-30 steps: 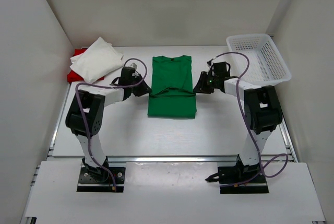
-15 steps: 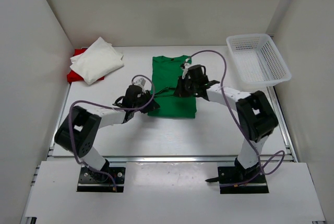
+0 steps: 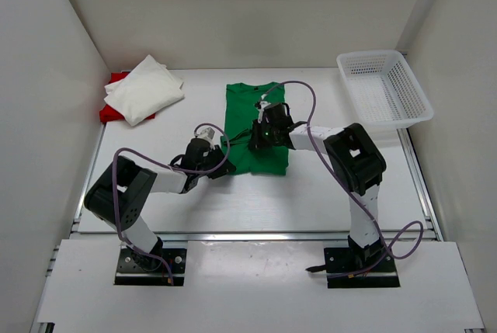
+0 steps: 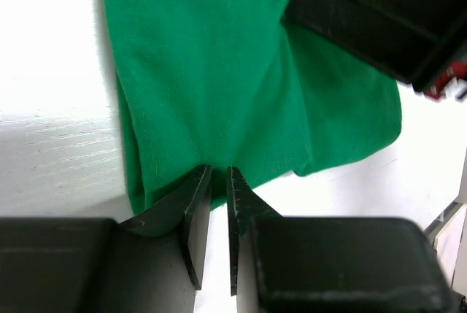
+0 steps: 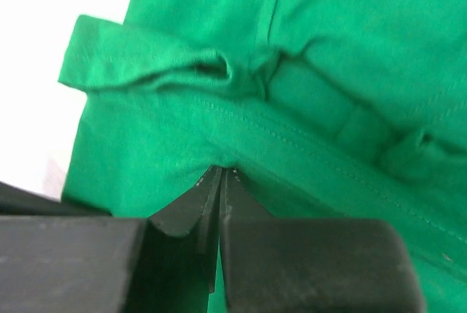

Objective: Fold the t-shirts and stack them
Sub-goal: Fold the folded rectangular tshirt in 1/3 of the way, then grab one side of the 2/3 rectangular tshirt with both arms, then fold the long partially folded tshirt into a neat square

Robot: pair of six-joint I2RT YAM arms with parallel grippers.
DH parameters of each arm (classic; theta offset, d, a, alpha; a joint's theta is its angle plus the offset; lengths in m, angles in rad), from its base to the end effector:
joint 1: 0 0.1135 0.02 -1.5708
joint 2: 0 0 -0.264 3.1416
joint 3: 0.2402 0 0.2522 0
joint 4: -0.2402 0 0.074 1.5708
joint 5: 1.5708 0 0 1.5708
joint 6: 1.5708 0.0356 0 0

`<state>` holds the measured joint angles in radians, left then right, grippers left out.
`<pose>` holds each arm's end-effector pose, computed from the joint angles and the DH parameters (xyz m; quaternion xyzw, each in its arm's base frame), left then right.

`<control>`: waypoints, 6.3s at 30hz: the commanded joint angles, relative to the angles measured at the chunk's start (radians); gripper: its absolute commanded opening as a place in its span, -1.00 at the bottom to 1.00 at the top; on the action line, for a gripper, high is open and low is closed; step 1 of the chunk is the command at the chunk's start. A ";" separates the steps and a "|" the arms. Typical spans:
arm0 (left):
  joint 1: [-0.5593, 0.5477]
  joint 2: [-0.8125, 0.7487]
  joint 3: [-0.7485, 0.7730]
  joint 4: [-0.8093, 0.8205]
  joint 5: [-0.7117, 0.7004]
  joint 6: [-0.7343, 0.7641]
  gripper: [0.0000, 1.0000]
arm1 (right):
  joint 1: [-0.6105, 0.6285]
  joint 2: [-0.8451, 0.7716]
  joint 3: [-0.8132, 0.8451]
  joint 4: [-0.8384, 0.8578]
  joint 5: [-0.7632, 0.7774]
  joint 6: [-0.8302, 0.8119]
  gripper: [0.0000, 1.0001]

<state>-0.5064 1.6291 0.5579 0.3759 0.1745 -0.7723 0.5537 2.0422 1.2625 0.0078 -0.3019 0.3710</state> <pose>0.2499 -0.1457 0.1209 -0.0830 0.8992 -0.3153 0.2918 0.3633 0.2370 0.1438 -0.1413 0.9017 0.2955 0.2823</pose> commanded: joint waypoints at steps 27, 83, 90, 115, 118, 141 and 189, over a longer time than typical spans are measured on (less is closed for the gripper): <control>0.085 -0.180 0.058 -0.150 -0.010 0.054 -0.33 | -0.117 -0.327 -0.276 0.109 -0.034 0.057 -1.00; 0.131 -0.121 -0.078 -0.246 -0.107 0.131 -0.13 | -0.127 -0.452 -0.710 0.288 -0.123 0.184 -0.40; 0.135 -0.115 -0.076 -0.212 -0.055 0.108 -0.59 | -0.121 -0.465 -0.712 0.288 -0.085 0.167 -0.95; 0.043 -0.782 -0.077 -0.802 0.068 0.142 -1.00 | 0.148 -1.076 -0.766 -0.201 0.104 0.205 -0.99; 0.095 -0.679 0.084 -0.755 0.094 0.162 -1.00 | 0.056 -0.981 -0.590 -0.232 0.071 0.114 -1.00; 0.338 0.353 0.888 -0.423 0.008 0.025 -0.39 | -0.344 0.108 0.449 -0.138 -0.224 0.065 -0.46; 0.164 0.058 0.229 0.064 0.166 -0.128 -0.40 | -0.224 -0.185 -0.116 0.103 -0.206 0.082 -1.00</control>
<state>-0.3363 1.6688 0.8490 0.4202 0.3264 -0.8989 0.3420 1.8137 1.0409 0.0994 -0.4866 0.4812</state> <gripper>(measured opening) 0.303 0.004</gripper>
